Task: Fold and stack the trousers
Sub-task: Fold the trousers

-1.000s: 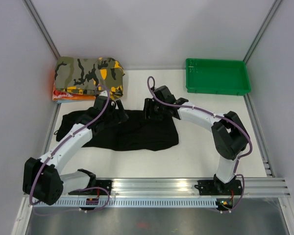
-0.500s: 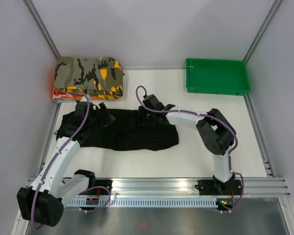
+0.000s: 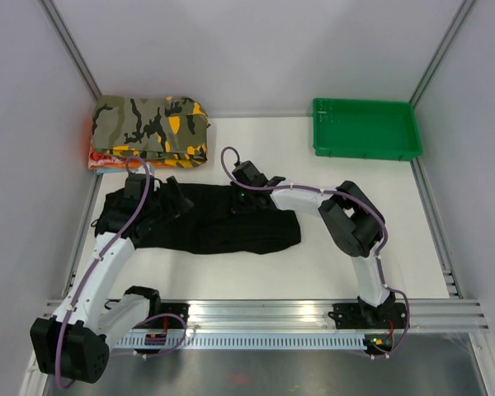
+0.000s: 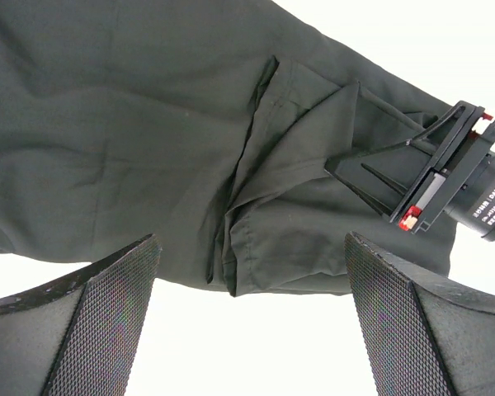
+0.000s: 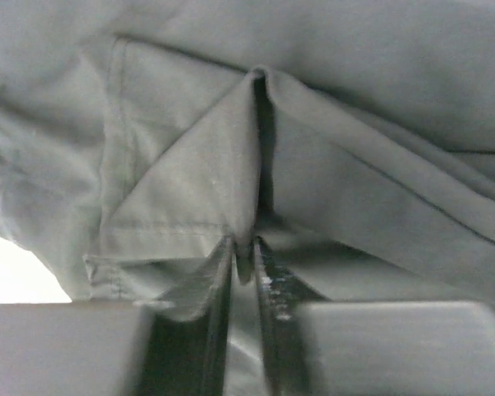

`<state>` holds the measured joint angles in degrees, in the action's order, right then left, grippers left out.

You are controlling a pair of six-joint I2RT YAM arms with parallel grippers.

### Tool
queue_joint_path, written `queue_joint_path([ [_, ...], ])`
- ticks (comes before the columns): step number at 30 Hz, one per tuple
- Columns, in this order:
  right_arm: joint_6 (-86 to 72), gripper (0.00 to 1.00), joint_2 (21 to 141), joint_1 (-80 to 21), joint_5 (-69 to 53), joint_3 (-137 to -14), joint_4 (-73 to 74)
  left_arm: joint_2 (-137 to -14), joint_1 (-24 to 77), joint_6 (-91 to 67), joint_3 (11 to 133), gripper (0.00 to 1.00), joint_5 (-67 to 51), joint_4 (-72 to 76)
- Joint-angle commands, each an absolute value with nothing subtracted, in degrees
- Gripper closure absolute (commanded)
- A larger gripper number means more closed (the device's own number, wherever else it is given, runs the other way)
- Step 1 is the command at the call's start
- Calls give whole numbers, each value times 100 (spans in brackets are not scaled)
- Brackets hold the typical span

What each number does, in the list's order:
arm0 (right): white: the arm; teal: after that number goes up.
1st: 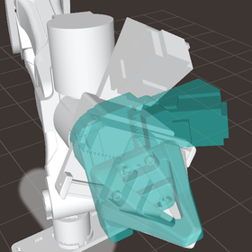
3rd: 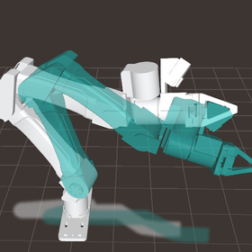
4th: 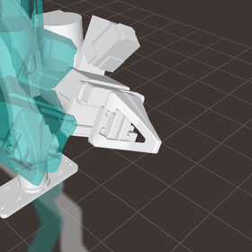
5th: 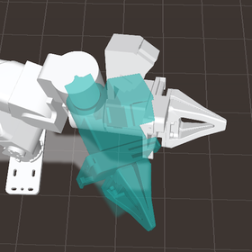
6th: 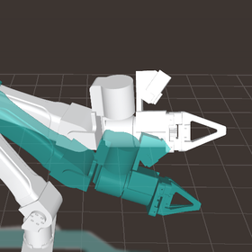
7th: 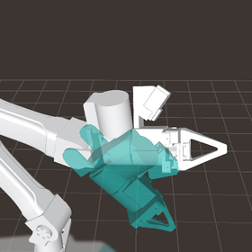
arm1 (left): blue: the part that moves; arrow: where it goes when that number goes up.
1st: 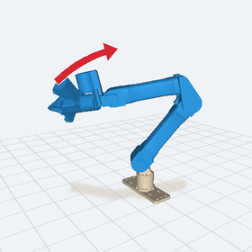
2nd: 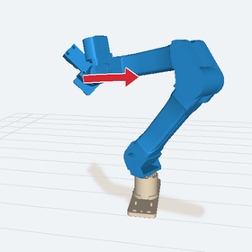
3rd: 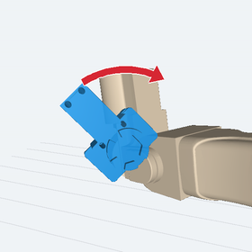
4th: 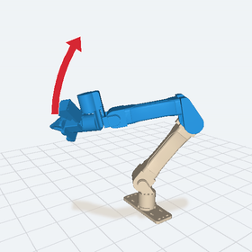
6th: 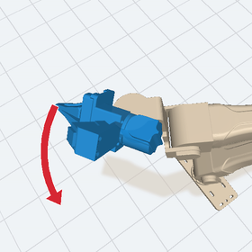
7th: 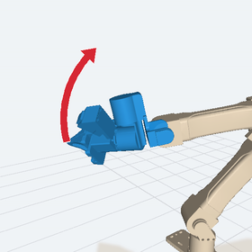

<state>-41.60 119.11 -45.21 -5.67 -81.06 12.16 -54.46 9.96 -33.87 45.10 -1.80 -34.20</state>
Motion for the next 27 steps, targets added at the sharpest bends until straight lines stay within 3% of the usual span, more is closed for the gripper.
queue_joint_path([
  [1, -4236, 84, 11953, -4597, -642, -8385, 1028, -5458, 941, -3164, 4491, 2, -316, -3358],
  [2, -4245, 91, 11927, -4588, -642, -8402, 1037, -5458, 932, -3164, 4483, 2, -334, -3357],
  [5, -4280, 96, 11865, -4588, -694, -8560, 976, -5458, 914, -3155, 4465, 2, -360, -3340],
  [9, -4342, 95, 12093, -4614, -1036, -9243, 914, -5484, 888, -3173, 4360, 2, -395, -3278],
  [13, -4289, 86, 12786, -4719, -1484, -10211, 1107, -5493, 853, -3199, 4245, 2, -466, -3199],
  [16, -4184, 61, 13384, -4755, -1599, -11028, 1432, -5493, 791, -3191, 4166, 2, -457, -3182],
  [17, -4105, 45, 13568, -4755, -1600, -11370, 1676, -5493, 756, -3190, 4140, 2, -422, -3199],
  [19, -3982, 28, 13527, -4746, -1513, -11539, 1819, -5476, 703, -3190, 4122, 2, -369, -3278],
  [23, -3499, 9, 12949, -4685, -1012, -11531, 2161, -5379, 484, -3182, 4061, 2, -421, -3278],
  [27, -3410, 8, 12140, -4273, -896, -10839, 2364, -5379, 273, -3129, 4157, 2, -624, -3287],
])
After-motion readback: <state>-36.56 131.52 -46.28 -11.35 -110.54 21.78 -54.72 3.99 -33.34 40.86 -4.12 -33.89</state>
